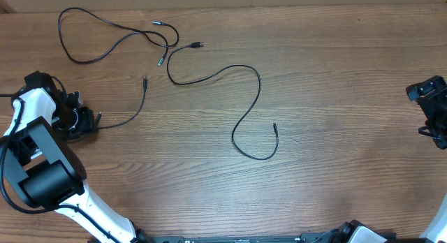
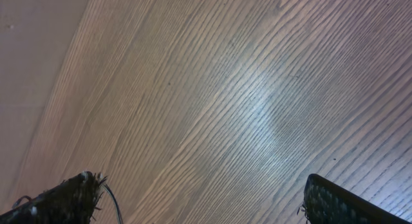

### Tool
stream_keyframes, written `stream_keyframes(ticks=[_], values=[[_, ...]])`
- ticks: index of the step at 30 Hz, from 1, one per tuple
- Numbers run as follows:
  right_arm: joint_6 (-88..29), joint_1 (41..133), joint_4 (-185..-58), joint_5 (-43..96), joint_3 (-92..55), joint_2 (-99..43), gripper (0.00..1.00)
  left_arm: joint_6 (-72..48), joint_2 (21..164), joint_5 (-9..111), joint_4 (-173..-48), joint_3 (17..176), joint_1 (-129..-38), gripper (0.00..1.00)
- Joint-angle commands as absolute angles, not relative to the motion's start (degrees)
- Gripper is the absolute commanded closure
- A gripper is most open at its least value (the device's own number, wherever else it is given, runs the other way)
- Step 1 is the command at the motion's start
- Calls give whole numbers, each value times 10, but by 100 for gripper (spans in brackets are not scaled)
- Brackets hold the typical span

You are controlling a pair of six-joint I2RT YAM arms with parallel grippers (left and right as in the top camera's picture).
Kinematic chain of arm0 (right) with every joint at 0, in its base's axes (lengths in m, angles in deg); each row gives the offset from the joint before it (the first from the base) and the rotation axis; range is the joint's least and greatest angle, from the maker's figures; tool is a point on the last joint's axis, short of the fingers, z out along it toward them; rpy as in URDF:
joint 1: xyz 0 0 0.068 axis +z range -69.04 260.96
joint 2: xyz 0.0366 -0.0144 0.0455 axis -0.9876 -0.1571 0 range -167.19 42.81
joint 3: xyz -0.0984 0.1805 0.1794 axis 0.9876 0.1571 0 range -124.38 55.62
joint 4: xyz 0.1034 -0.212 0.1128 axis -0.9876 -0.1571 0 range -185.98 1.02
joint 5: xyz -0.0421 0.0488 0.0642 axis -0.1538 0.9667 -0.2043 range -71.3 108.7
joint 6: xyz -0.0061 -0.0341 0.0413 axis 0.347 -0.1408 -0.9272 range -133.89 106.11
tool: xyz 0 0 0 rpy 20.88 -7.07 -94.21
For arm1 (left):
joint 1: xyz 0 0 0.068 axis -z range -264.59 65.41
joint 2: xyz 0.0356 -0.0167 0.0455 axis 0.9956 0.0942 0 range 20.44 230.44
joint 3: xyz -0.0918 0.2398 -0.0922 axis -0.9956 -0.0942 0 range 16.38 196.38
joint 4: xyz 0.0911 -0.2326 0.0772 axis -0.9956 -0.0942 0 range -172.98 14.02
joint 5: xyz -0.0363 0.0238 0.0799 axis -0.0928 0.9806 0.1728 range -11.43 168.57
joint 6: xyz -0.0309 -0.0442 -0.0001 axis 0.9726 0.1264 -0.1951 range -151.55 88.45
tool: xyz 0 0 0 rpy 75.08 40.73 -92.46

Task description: Untangle cables

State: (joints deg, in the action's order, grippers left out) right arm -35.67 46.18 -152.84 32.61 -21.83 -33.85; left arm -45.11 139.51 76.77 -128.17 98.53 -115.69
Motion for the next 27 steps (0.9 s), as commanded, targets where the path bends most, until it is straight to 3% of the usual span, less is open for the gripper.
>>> stream_keyframes(ticks=[1,3,6,7,13,27], values=[[-352,461,-1525,320,-225,-337,0,-468,1411,756,-1265,942,-1153,48],[-352,461,-1525,320,-224,-337,0,-468,1411,758,-1258,933,-1153,61],[-352,461,-1525,320,-225,-337,0,-468,1411,756,-1255,933,-1153,91],[-352,461,-1525,320,-224,-337,0,-468,1411,756,-1255,934,-1153,96],[-352,461,-1525,320,-224,-337,0,-416,1405,748,-1297,981,-1153,96],[-352,461,-1525,320,-225,-337,0,-412,1339,511,-1475,1210,-1153,96]])
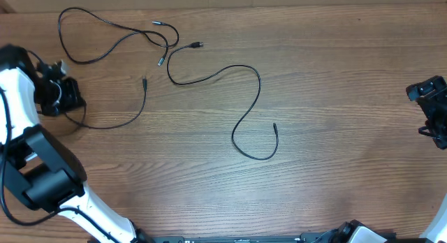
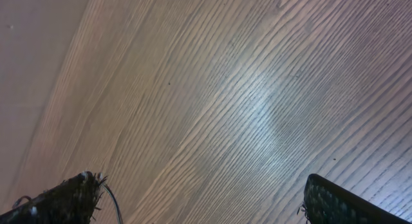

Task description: Untangle cables

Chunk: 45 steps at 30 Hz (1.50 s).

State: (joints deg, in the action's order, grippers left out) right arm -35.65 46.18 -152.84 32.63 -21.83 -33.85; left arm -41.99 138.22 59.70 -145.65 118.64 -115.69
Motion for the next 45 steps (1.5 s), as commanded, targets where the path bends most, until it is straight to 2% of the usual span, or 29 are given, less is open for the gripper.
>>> stream_keyframes(ticks=[1,9,14,19,31,34,36,38,39,42,45], values=[[-352,461,-1525,320,-225,-337,0,-412,1334,504,-1481,1210,-1153,96],[-352,461,-1525,320,-225,-337,0,-409,1327,468,-1555,1195,-1125,96],[-352,461,-1525,320,-225,-337,0,-371,1327,518,-1570,1184,-1075,96],[-352,461,-1525,320,-225,-337,0,-313,1327,583,-1542,1157,-1030,96],[-352,461,-1525,320,-225,-337,0,-290,1328,578,-1403,1054,-971,96],[-352,461,-1525,320,-224,-337,0,-268,1328,561,-1381,1054,-970,85],[-352,461,-1525,320,-224,-337,0,-254,1328,525,-1366,1054,-972,72],[-352,461,-1525,320,-225,-337,0,-246,1328,491,-1351,1054,-973,31],[-352,461,-1525,320,-225,-337,0,-246,1328,484,-1344,1054,-974,16],[-352,461,-1525,320,-225,-337,0,-247,1328,514,-1334,1054,-974,6],[-352,461,-1525,320,-225,-337,0,-246,1328,600,-1333,1054,-978,7]])
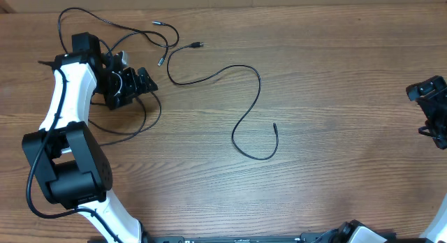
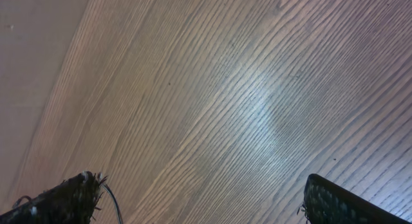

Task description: Untangle cables

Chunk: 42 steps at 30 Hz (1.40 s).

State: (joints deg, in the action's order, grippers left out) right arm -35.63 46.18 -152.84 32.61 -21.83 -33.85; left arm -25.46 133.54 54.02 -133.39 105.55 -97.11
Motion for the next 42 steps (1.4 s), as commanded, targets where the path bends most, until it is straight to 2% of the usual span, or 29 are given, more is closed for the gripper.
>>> stream_keyframes(ticks=[1,8,12,17,21,27,32,33,42], values=[[-352,461,-1525,320,-225,-337,0,-241,1328,632,-1334,1054,-982,7],[-352,461,-1525,320,-225,-337,0,-156,1328,824,-1338,1054,-1056,0],[-352,461,-1525,320,-225,-337,0,-156,1328,874,-1338,1054,-1122,0],[-352,461,-1525,320,-225,-337,0,-157,1328,879,-1334,1054,-1210,0],[-352,461,-1525,320,-224,-337,0,-177,1329,869,-1314,1050,-1263,9],[-352,461,-1525,320,-224,-337,0,-261,1329,756,-1250,1023,-1295,16],[-352,461,-1525,320,-225,-337,0,-287,1330,758,-1193,983,-1293,20],[-352,461,-1525,320,-224,-337,0,-288,1330,760,-1176,968,-1293,24],[-352,461,-1525,320,-225,-337,0,-290,1344,771,-1112,903,-1293,41]])
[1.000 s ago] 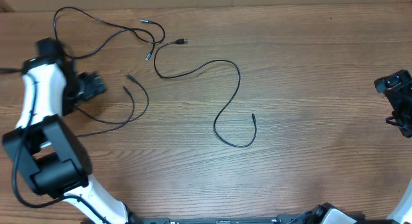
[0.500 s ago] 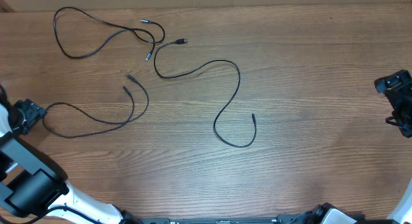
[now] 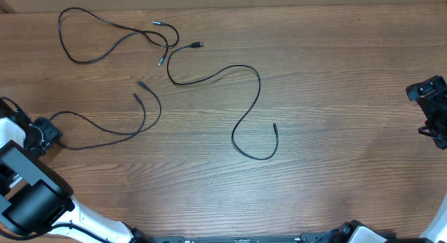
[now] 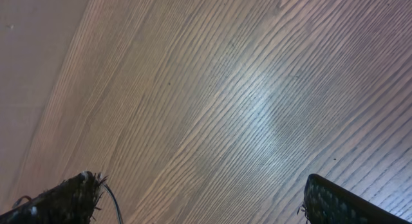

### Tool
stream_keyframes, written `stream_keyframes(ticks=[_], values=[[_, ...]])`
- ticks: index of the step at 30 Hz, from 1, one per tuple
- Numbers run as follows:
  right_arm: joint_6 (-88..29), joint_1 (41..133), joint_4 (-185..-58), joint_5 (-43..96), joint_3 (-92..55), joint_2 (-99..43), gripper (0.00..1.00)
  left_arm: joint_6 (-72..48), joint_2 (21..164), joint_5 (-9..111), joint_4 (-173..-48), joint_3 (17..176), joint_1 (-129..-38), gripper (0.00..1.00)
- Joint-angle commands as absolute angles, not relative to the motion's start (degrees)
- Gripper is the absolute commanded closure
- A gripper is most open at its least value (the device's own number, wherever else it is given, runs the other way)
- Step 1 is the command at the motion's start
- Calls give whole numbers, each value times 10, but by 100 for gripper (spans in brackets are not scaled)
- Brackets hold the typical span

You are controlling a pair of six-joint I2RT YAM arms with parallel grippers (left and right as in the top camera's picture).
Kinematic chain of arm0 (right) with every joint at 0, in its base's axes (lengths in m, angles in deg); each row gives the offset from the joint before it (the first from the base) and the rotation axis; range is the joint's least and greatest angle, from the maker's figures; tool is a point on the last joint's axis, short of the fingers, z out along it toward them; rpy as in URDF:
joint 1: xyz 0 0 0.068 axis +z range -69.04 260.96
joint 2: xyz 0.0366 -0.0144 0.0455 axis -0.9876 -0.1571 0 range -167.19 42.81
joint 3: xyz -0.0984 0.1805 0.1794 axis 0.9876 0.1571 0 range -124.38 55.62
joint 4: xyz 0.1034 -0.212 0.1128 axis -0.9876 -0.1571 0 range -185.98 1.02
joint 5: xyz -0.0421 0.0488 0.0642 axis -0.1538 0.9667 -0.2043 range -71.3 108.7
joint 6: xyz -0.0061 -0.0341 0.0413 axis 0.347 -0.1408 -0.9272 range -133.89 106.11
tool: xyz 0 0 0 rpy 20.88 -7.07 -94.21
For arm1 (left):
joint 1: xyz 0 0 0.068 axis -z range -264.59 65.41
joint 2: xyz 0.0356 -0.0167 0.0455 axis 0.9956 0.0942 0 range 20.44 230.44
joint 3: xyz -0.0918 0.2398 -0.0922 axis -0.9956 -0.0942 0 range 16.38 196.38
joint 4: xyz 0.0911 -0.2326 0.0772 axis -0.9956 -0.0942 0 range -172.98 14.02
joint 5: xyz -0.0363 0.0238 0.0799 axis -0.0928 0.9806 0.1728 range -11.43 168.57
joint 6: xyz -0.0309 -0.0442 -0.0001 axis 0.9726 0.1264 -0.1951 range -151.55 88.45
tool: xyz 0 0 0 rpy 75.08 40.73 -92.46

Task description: Untangle cables

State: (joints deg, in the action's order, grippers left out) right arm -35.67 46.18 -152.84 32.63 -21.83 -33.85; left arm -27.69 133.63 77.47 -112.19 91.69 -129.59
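Note:
Three thin black cables lie on the wooden table (image 3: 335, 68). One loops at the far left (image 3: 89, 59), its plugs near the plug end of a long S-shaped cable (image 3: 246, 110). A third cable (image 3: 112, 135) lies folded double, both plug ends near the table's middle left and its bend at my left gripper (image 3: 46, 133), which sits at the left edge and looks shut on it. My right gripper (image 3: 434, 117) rests at the right edge, open (image 4: 203, 201), over bare wood.
The left arm's base and links (image 3: 31, 201) fill the near left corner. The table's far edge (image 3: 279, 4) runs along the top. The right wrist view shows only wood grain and the two fingertips (image 4: 335, 198).
My left gripper has moved from beside the far-left cables to the table's left edge. The third cable now lies stretched out from it, with both plugs side by side.
My left gripper was first at the left side, holding one end of the third cable. Then it was farther back at the left edge, then in by the far-left cables with the cable bunched under it. Now it is back at the left edge. The right arm stayed still.

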Motion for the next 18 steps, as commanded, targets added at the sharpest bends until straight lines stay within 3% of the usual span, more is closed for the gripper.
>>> stream_keyframes(ticks=[1,10,18], values=[[-352,461,-1525,320,-225,-337,0,-290,1350,771,-1112,902,-1293,43],[-352,461,-1525,320,-225,-337,0,-287,1369,826,-1119,902,-1293,96],[-352,461,-1525,320,-224,-337,0,-251,1369,889,-1151,913,-1293,95]])
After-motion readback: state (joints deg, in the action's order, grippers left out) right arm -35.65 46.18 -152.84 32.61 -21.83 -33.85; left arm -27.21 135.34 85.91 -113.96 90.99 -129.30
